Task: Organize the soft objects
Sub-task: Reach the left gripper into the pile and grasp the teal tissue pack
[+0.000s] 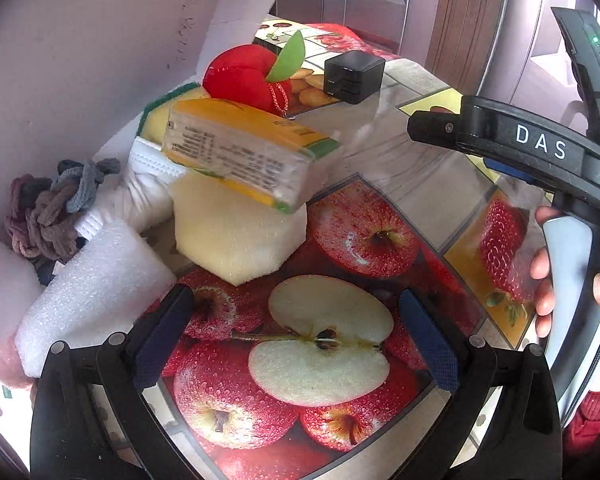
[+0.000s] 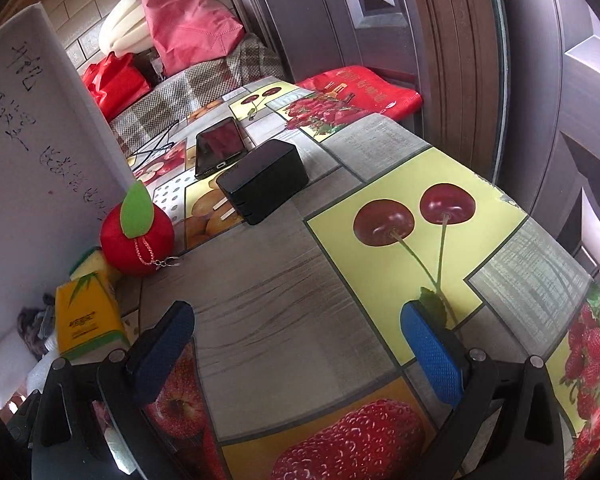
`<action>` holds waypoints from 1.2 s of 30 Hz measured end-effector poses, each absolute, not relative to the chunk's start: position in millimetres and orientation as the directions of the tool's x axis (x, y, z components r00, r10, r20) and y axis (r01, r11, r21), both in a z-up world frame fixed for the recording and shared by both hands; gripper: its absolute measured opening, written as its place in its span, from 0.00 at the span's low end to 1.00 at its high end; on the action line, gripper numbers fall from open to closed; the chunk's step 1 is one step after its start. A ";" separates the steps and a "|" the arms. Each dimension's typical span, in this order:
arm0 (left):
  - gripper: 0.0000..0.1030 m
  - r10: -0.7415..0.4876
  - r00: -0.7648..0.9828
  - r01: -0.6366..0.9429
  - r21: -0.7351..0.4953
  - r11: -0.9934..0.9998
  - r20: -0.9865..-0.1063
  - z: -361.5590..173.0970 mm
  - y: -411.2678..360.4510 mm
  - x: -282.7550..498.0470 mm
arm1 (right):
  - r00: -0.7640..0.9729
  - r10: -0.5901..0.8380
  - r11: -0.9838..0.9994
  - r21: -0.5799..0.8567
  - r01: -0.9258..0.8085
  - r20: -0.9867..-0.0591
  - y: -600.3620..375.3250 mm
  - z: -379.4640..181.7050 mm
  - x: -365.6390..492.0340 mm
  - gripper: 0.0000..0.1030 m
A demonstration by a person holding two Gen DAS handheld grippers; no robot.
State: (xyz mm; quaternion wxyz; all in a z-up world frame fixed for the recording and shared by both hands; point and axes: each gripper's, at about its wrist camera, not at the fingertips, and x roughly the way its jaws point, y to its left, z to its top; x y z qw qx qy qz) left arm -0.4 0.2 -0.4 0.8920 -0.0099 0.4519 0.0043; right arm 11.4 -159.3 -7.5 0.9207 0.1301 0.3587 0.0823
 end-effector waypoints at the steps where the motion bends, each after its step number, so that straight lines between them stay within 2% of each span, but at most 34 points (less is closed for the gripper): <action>1: 1.00 -0.001 0.592 -0.017 -0.014 1.000 -0.806 -0.4 0.1 -0.5 | 0.730 0.246 0.952 0.301 -0.058 -0.638 -159.3 -7.5 11.2 1.00; 17: 1.00 -0.001 0.592 -0.017 -0.013 1.000 -0.806 -0.5 0.0 -0.3 | 0.733 0.275 0.939 0.339 -0.065 -0.622 -166.7 -7.4 11.3 1.00; 28: 1.00 -0.001 0.591 -0.017 -0.013 1.000 -0.806 -0.5 -0.4 -1.0 | 0.722 0.251 0.956 0.284 -0.078 -0.644 -154.5 -7.8 14.2 1.00; 36: 1.00 0.000 0.591 -0.017 -0.013 1.000 -0.807 -0.5 -0.4 -1.0 | 0.724 0.263 0.951 0.297 -0.083 -0.638 -158.2 -7.0 13.4 1.00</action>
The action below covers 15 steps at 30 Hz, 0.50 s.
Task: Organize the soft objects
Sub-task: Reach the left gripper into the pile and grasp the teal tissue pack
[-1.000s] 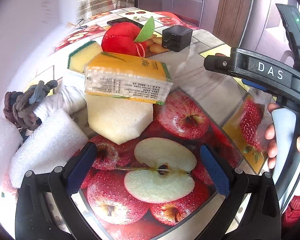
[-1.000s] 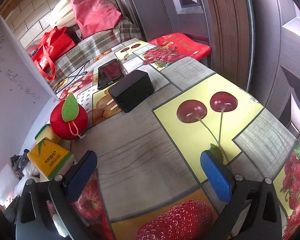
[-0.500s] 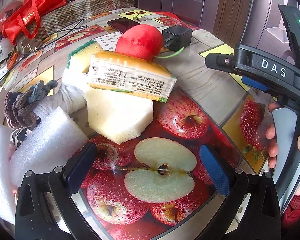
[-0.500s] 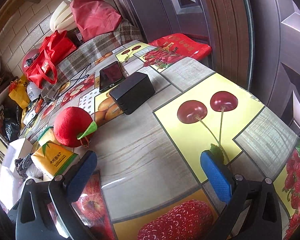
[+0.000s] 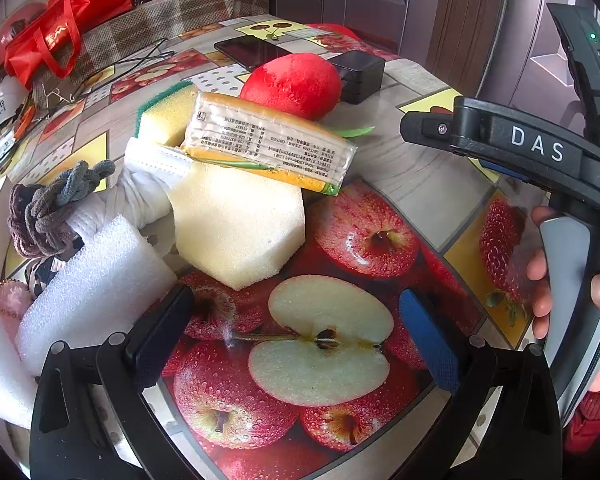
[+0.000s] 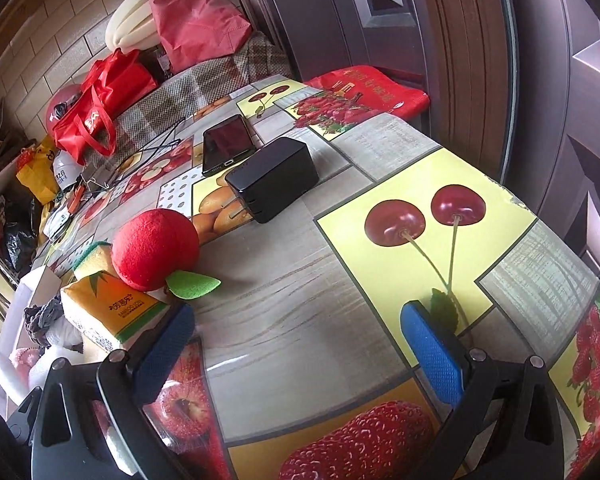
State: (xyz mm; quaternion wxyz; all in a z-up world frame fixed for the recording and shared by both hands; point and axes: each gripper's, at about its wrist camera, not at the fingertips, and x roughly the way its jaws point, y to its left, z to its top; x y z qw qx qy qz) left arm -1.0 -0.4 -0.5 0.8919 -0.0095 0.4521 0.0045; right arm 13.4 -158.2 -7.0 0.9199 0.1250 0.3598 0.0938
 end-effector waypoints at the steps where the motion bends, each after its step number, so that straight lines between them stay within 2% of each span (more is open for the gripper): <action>1: 1.00 -0.001 0.591 -0.017 -0.013 1.000 -0.806 -0.6 -0.2 -1.0 | 0.724 0.264 0.951 0.299 -0.083 -0.638 -158.1 -6.8 13.3 1.00; 10: 1.00 0.001 0.592 -0.013 -0.008 1.000 -0.806 -0.3 -2.6 0.5 | 0.725 0.293 0.937 0.338 -0.089 -0.623 -162.9 -6.7 12.3 1.00; 15: 0.99 -0.078 0.615 0.079 -0.037 0.996 -0.784 8.3 -19.8 -11.4 | 0.733 0.311 0.925 0.371 -0.085 -0.605 -167.6 -7.7 12.2 1.00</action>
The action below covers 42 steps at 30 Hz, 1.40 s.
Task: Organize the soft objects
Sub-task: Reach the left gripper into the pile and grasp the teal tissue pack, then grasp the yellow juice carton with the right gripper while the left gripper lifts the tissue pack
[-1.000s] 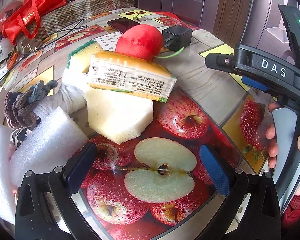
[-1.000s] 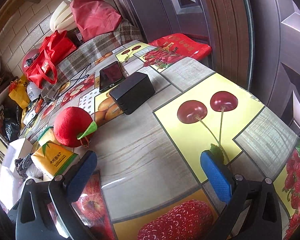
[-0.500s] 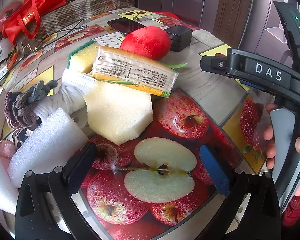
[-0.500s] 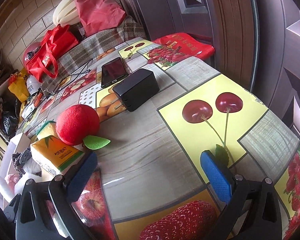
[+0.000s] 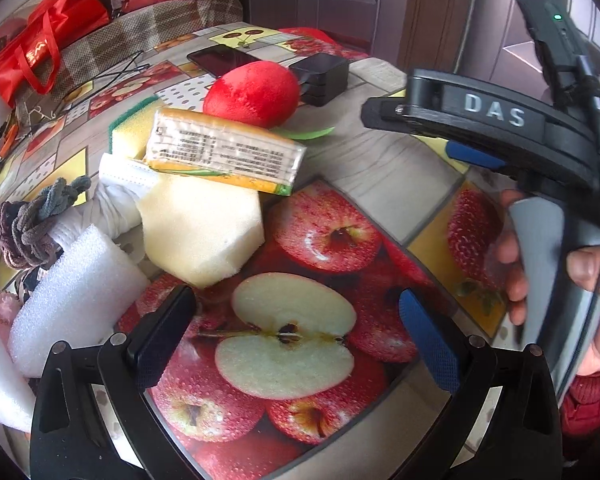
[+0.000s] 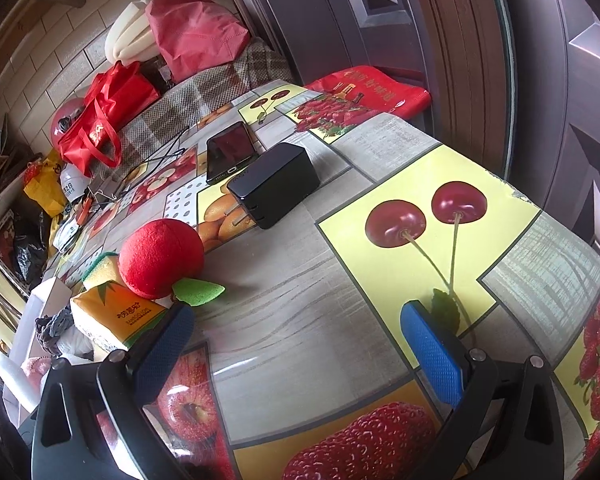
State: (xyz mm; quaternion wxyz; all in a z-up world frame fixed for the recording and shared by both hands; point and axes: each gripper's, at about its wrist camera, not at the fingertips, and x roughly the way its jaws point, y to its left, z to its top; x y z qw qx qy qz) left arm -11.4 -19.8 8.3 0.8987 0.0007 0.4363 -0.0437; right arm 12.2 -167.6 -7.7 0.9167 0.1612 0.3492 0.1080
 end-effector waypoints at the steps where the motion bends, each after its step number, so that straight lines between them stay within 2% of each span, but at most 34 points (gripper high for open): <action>1: 0.99 -0.097 0.640 0.090 -0.051 0.995 -0.762 15.2 -21.8 -20.1 | 0.736 0.313 0.921 0.380 -0.082 -0.601 -169.4 -8.1 11.4 1.00; 4: 1.00 -0.155 0.698 0.139 -0.080 0.987 -0.699 39.1 -26.7 -49.4 | 0.746 0.317 0.910 0.409 -0.065 -0.586 -175.6 -8.7 10.1 1.00; 7: 1.00 -0.155 0.754 0.137 -0.077 0.988 -0.639 64.0 -17.0 -82.2 | 0.750 0.316 0.907 0.417 -0.060 -0.581 -176.5 -8.6 8.8 1.00; 12: 1.00 -0.059 0.829 -0.024 -0.140 0.990 -0.556 85.1 53.2 -137.8 | 0.755 0.320 0.904 0.424 -0.062 -0.572 -175.9 -7.2 7.5 1.00; 16: 1.00 0.060 0.811 -0.190 -0.165 0.968 -0.582 72.4 109.8 -171.6 | 0.772 0.346 0.882 0.466 -0.073 -0.534 -183.0 -5.2 3.9 1.00; 20: 1.00 0.116 0.773 -0.279 -0.170 0.945 -0.624 53.9 137.0 -191.7 | 0.809 0.420 0.850 0.491 -0.192 -0.410 -182.8 10.1 -13.4 1.00; 22: 1.00 0.126 0.748 -0.298 -0.159 0.941 -0.652 44.7 138.8 -194.0 | 0.819 0.441 0.859 0.436 -0.268 -0.366 -172.0 22.2 -24.1 1.00; 25: 1.00 0.092 0.713 -0.277 -0.159 0.948 -0.695 30.4 134.5 -191.3 | 0.813 0.465 0.878 0.304 -0.371 -0.351 -145.3 33.6 -37.3 1.00; 29: 1.00 0.041 0.674 -0.236 -0.162 0.958 -0.737 14.3 124.4 -183.7 | 0.775 0.494 0.869 0.211 -0.447 -0.394 -113.5 33.6 -41.2 1.00; 34: 0.98 0.028 0.633 -0.203 -0.131 0.970 -0.774 5.9 116.1 -171.9 | 0.712 0.489 0.867 0.190 -0.460 -0.504 -86.3 23.9 -27.2 1.00; 37: 0.83 0.032 0.615 -0.186 -0.105 0.977 -0.788 4.5 113.5 -167.7 | 0.681 0.491 0.863 0.199 -0.464 -0.543 -73.4 18.2 -16.8 1.00; 38: 0.73 0.035 0.616 -0.184 -0.101 0.978 -0.787 4.5 114.1 -167.3 | 0.680 0.484 0.865 0.186 -0.465 -0.551 -69.1 16.6 -14.3 1.00; 42: 0.73 0.027 0.618 -0.171 -0.101 0.980 -0.786 5.4 117.0 -168.2 | 0.671 0.465 0.865 0.136 -0.482 -0.578 -52.4 11.3 -6.6 0.98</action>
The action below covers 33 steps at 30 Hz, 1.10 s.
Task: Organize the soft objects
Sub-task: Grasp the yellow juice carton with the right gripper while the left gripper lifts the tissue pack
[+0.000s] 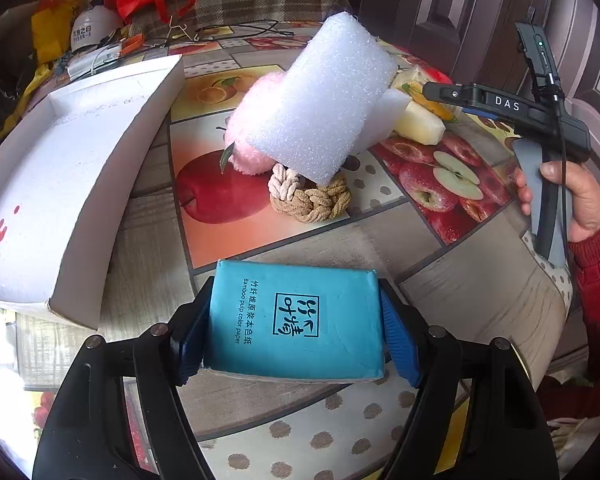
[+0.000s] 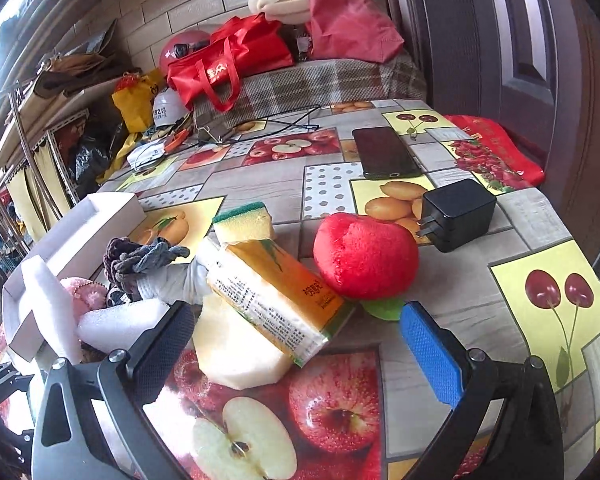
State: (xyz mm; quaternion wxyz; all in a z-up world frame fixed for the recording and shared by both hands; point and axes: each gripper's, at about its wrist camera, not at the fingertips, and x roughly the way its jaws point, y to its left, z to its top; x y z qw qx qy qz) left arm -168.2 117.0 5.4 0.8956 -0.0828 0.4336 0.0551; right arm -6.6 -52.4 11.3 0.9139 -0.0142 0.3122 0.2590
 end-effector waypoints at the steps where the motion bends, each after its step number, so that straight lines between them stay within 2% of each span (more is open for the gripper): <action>1: 0.73 0.029 0.618 -0.166 -0.094 0.982 -0.786 5.2 116.0 -168.6 | 0.672 0.458 0.866 0.120 -0.486 -0.582 -48.8 11.4 -5.1 0.97; 3: 0.73 0.032 0.618 -0.162 -0.088 0.983 -0.786 5.4 114.5 -168.8 | 0.688 0.431 0.871 0.069 -0.487 -0.584 -40.9 12.5 -3.5 0.93; 5: 0.73 0.031 0.618 -0.160 -0.087 0.983 -0.785 5.8 114.2 -168.1 | 0.693 0.410 0.867 0.016 -0.499 -0.592 -33.2 12.3 -1.0 0.80; 7: 0.72 0.027 0.619 -0.155 -0.088 0.984 -0.785 6.3 114.2 -167.7 | 0.672 0.403 0.859 0.004 -0.512 -0.622 -29.0 7.7 4.4 0.56; 8: 0.72 0.026 0.621 -0.152 -0.088 0.984 -0.784 7.0 113.5 -167.6 | 0.660 0.408 0.857 0.017 -0.514 -0.631 -30.0 5.9 7.0 0.49; 10: 0.72 0.023 0.641 -0.149 -0.094 0.984 -0.767 12.2 113.4 -168.5 | 0.651 0.437 0.853 0.056 -0.520 -0.620 -36.1 7.1 8.4 0.27; 11: 0.72 0.020 0.659 -0.147 -0.103 0.984 -0.752 17.5 114.8 -169.6 | 0.661 0.451 0.853 0.072 -0.517 -0.599 -41.0 9.6 6.4 0.24; 15: 0.72 0.051 0.780 -0.164 -0.125 0.978 -0.624 51.6 124.2 -182.0 | 0.726 0.516 0.843 0.122 -0.523 -0.454 -63.4 25.6 -15.8 0.24; 18: 0.72 0.185 0.864 -0.248 -0.075 0.966 -0.468 76.0 131.7 -195.6 | 0.759 0.548 0.831 0.121 -0.543 -0.352 -72.3 34.5 -38.1 0.23; 20: 0.72 0.317 0.873 -0.351 -0.025 0.936 -0.371 81.2 135.7 -203.9 | 0.765 0.577 0.815 0.138 -0.562 -0.286 -77.9 38.1 -54.0 0.23; 22: 0.72 0.384 0.871 -0.409 -0.020 0.912 -0.306 78.4 139.9 -210.9 | 0.767 0.601 0.800 0.159 -0.579 -0.227 -80.6 43.4 -67.8 0.23; 25: 0.72 0.437 0.850 -0.462 -0.020 0.886 -0.293 71.3 147.6 -213.3 | 0.777 0.613 0.789 0.168 -0.591 -0.143 -80.4 49.9 -87.0 0.23; 33: 0.72 0.486 0.831 -0.519 -0.064 0.852 -0.269 69.6 161.0 -227.4 | 0.743 0.656 0.754 0.137 -0.642 -0.130 -50.9 51.3 -101.3 0.23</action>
